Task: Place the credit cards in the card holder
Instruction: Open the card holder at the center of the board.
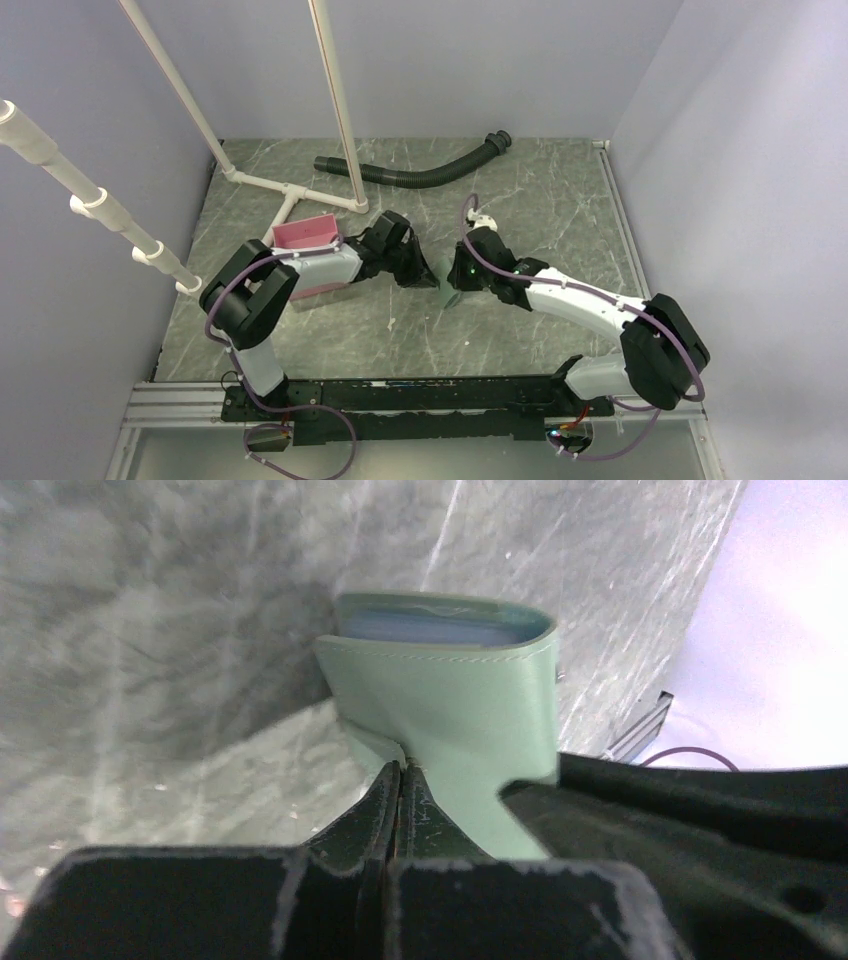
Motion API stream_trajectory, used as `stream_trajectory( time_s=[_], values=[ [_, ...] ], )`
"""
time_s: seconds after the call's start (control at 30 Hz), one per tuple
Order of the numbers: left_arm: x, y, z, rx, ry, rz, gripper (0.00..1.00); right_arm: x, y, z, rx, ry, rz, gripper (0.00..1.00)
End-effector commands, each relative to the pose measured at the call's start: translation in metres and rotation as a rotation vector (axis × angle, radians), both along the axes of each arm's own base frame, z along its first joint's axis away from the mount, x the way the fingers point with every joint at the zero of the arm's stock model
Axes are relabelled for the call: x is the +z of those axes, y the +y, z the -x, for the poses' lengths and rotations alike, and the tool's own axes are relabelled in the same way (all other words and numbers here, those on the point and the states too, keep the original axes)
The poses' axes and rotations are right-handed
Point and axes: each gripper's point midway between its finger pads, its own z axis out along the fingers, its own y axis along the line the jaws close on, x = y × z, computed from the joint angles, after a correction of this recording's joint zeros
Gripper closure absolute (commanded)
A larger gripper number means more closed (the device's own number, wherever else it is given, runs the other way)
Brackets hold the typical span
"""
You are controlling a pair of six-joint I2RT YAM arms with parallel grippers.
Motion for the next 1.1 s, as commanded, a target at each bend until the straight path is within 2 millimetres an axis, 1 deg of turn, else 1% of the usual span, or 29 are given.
stream_trajectory(
  time_s=[0.0,0.07,0.1,0.13,0.2,0.27,0.3,0.33,0.37,0.4,0.43,0.47,0.5,0.57,0.6,0.67,0.7,0.73,0.77,0.8,0.9,1.07],
  values=[
    [0.017,0.015,-0.025,0.001,-0.069,0.018,1.00,0.049,0.010,-0.037,-0.013,-0.095,-0.196,1.00],
    [0.022,0.026,-0.032,0.016,-0.086,0.019,1.00,0.048,0.006,-0.043,-0.014,-0.050,-0.287,1.00],
    [0.026,0.031,-0.035,0.018,-0.106,0.013,1.00,0.046,-0.002,-0.051,-0.037,-0.035,-0.318,1.00],
    [0.027,0.035,-0.037,0.018,-0.118,0.008,1.00,0.045,-0.005,-0.055,-0.041,-0.025,-0.343,1.00],
    [0.025,0.041,-0.038,0.012,-0.115,0.003,1.00,0.040,-0.004,-0.059,-0.023,0.003,-0.395,1.00],
    [0.022,0.044,-0.039,0.001,-0.099,0.015,1.00,0.030,-0.003,-0.065,0.013,0.054,-0.418,1.00],
    [0.021,0.045,-0.040,0.001,-0.095,0.022,1.00,0.021,-0.003,-0.067,0.026,0.079,-0.406,1.00],
    [0.021,0.046,-0.041,0.001,-0.095,0.033,1.00,0.010,-0.006,-0.071,0.030,0.098,-0.367,0.96],
    [0.022,0.045,-0.043,-0.002,-0.096,0.048,1.00,-0.005,-0.016,-0.073,0.015,0.129,-0.269,0.80],
    [0.023,0.043,-0.043,-0.009,-0.092,0.061,1.00,-0.018,-0.030,-0.079,-0.009,0.143,-0.130,0.68],
    [0.023,0.042,-0.044,-0.014,-0.087,0.068,1.00,-0.025,-0.042,-0.082,-0.007,0.135,0.010,0.58],
    [0.025,0.040,-0.045,-0.023,-0.095,0.082,1.00,-0.027,-0.052,-0.086,-0.022,0.114,0.129,0.48],
    [0.030,0.037,-0.046,-0.033,-0.107,0.101,1.00,-0.022,-0.057,-0.088,-0.022,0.076,0.210,0.42],
    [0.039,0.033,-0.046,-0.052,-0.116,0.134,1.00,-0.009,-0.054,-0.088,-0.001,0.009,0.279,0.34],
    [0.044,0.031,-0.045,-0.060,-0.116,0.148,1.00,-0.002,-0.050,-0.087,0.020,-0.018,0.275,0.32],
    [0.056,0.029,-0.045,-0.073,-0.127,0.163,1.00,0.008,-0.028,-0.076,0.127,-0.066,0.169,0.30],
    [0.061,0.029,-0.045,-0.078,-0.133,0.167,1.00,0.017,-0.013,-0.070,0.199,-0.109,0.100,0.28],
    [0.063,0.030,-0.043,-0.082,-0.127,0.166,1.00,0.024,-0.003,-0.065,0.247,-0.152,0.066,0.27],
    [0.067,0.029,-0.042,-0.086,-0.127,0.172,1.00,0.025,0.007,-0.061,0.286,-0.177,0.064,0.26],
    [0.070,0.028,-0.042,-0.087,-0.130,0.179,1.00,0.024,0.012,-0.061,0.301,-0.178,0.080,0.26],
    [0.072,0.026,-0.043,-0.095,-0.128,0.191,1.00,0.009,0.015,-0.062,0.284,-0.150,0.141,0.26],
    [0.075,0.027,-0.043,-0.093,-0.132,0.190,1.00,-0.009,0.011,-0.065,0.267,-0.165,0.215,0.27]
  ],
)
